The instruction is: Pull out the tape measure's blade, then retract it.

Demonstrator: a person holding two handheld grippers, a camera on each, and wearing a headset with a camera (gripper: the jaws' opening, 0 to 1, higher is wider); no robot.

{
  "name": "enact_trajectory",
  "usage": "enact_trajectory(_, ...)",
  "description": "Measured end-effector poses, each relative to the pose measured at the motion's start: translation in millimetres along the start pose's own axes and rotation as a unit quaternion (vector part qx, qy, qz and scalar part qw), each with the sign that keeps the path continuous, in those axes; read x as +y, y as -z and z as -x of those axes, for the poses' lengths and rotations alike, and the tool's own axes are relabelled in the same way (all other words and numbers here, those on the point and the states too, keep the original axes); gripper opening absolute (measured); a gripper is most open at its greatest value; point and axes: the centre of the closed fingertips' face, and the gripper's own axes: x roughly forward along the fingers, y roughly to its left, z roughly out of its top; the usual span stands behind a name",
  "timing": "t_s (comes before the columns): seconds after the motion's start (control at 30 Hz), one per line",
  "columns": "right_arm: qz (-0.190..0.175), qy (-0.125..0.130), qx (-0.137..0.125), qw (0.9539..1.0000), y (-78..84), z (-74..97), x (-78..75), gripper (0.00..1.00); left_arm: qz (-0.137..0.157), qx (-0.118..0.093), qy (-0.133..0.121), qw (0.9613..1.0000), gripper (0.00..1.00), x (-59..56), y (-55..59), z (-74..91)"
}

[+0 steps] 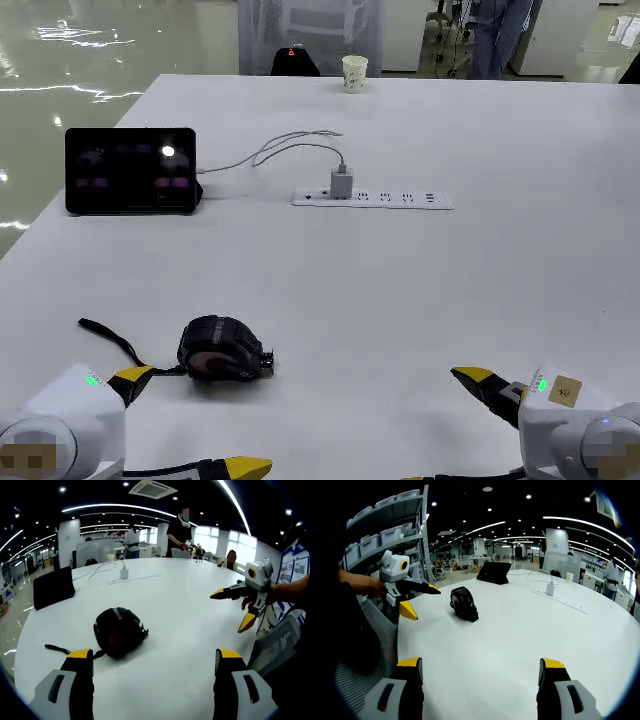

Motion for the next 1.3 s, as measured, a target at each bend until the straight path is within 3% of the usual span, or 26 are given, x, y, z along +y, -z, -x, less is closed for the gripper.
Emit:
enact_trajectory(0.43,0.000,0.008,-0.016,0.9998,1.5,8.9,1.7,0.99,-0.025,-0.014,0.027,0.9992,0.99,-4.0,3.0,10.3)
enact_trajectory(0.8,0.003,0.010,-0.015,0.9998,2.7,13.1,3.3,0.99,-0.022,-0.033,0.022,0.9990,0.99,0.8,1.4,16.2)
enact_trajectory(1.3,0.003,0.013,-0.015,0.9998,3.0,18.1,2.1,0.99,-0.026,-0.034,0.024,0.9988,0.99,0.5,-0.8,18.2)
